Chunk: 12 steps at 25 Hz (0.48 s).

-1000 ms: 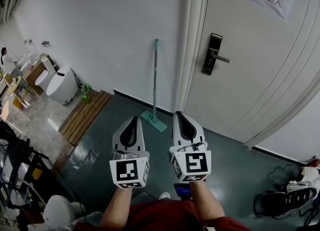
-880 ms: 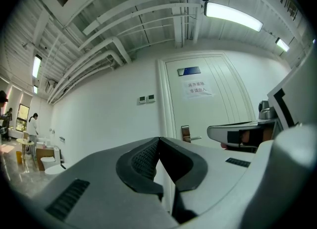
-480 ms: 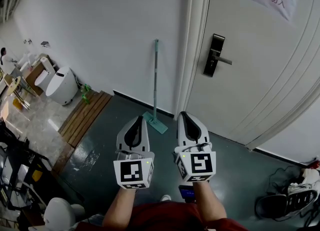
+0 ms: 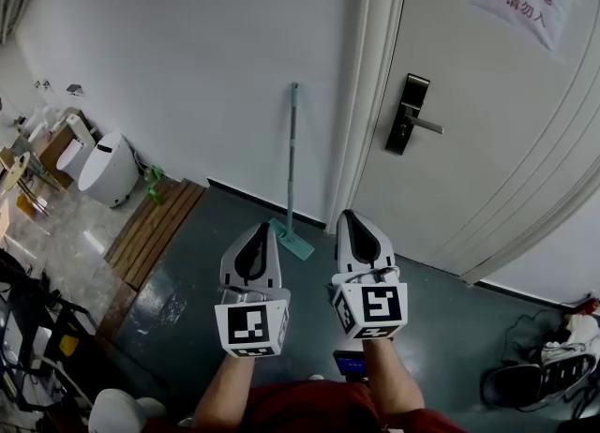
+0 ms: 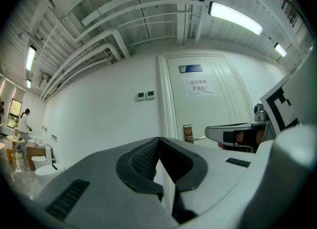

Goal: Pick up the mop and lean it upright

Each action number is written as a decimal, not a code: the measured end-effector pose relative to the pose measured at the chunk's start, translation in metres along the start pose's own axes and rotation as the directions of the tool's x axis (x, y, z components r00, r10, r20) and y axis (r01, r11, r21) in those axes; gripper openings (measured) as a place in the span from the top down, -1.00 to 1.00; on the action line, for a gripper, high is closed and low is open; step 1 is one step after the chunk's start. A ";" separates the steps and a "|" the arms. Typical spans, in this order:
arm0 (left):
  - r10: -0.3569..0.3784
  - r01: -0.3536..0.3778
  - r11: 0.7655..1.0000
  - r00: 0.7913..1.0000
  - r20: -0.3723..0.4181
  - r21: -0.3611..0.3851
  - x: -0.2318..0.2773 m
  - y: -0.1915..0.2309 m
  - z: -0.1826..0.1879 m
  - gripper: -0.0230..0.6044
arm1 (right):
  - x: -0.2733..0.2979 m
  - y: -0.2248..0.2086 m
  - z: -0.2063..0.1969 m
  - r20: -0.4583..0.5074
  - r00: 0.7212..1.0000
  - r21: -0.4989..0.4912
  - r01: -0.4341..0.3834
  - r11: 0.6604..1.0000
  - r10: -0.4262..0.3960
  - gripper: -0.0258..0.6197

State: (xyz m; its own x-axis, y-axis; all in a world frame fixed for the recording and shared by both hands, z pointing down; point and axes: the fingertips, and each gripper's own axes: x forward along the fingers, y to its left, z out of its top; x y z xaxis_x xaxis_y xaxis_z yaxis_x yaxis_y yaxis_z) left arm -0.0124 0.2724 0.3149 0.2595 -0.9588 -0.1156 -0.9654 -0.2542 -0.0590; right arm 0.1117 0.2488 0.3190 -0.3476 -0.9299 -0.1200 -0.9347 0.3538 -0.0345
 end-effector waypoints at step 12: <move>-0.015 0.015 1.000 1.000 -0.004 0.005 0.063 0.089 -0.013 0.91 | 0.101 0.039 -0.014 -0.019 0.999 -0.015 0.028 0.999 -0.028 0.87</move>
State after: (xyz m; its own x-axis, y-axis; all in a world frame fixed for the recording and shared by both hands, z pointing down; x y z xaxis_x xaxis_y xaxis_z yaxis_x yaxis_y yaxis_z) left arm -0.0818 0.1879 0.3151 0.2740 -0.9553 -0.1107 -0.9611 -0.2680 -0.0662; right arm 0.0393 0.1674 0.3195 -0.3226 -0.9412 -0.1005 -0.9450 0.3263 -0.0226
